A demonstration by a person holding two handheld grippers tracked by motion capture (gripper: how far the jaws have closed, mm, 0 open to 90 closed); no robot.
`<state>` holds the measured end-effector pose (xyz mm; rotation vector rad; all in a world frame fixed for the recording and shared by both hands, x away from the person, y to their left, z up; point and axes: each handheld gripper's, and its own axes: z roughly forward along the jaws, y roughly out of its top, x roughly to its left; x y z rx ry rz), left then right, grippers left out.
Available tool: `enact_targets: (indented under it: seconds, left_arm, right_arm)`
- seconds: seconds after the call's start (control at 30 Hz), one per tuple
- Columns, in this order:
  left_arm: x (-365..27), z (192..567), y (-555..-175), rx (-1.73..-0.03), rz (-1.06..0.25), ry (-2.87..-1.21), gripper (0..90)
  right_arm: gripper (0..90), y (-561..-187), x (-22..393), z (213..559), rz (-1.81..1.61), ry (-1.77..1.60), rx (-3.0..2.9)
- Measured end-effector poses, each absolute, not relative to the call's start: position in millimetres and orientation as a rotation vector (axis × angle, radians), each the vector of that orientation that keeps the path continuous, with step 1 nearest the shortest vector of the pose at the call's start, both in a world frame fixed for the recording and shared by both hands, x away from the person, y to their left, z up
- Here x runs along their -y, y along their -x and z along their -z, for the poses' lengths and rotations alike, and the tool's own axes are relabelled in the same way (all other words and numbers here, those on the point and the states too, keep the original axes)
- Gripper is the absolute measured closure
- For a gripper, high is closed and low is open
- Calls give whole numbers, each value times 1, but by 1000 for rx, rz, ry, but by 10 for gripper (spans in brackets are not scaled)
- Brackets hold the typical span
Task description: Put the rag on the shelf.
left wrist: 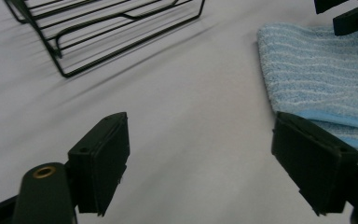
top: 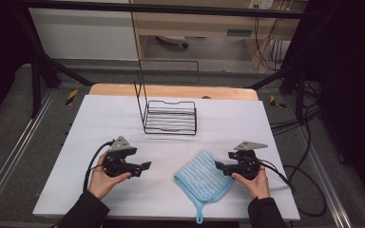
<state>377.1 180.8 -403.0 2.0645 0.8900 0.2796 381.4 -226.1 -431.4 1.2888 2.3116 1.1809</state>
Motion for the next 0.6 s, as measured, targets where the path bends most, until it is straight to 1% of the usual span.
enact_targets:
  seconds: [0.17,0.33,0.43,0.57,0.6]
  left_arm:
    - [-146,408,-380,-859,-248,-2112,262]
    - [-112,417,-380,-817,-180,-2169,346]
    - [-97,424,-381,-801,-155,-2209,396]
    - [-88,432,-381,-795,-106,-2242,498]
    - [-84,436,-380,-787,-75,-2264,533]
  right_arm:
    - [402,-376,231,436,-1171,-1320,-2317]
    - [522,-373,233,439,-1143,-1326,-2336]
    - [572,-373,233,441,-1124,-1343,-2342]
    - [631,-374,232,443,-1122,-1351,-2353]
    - [646,-375,232,444,-1118,-1349,-2361]
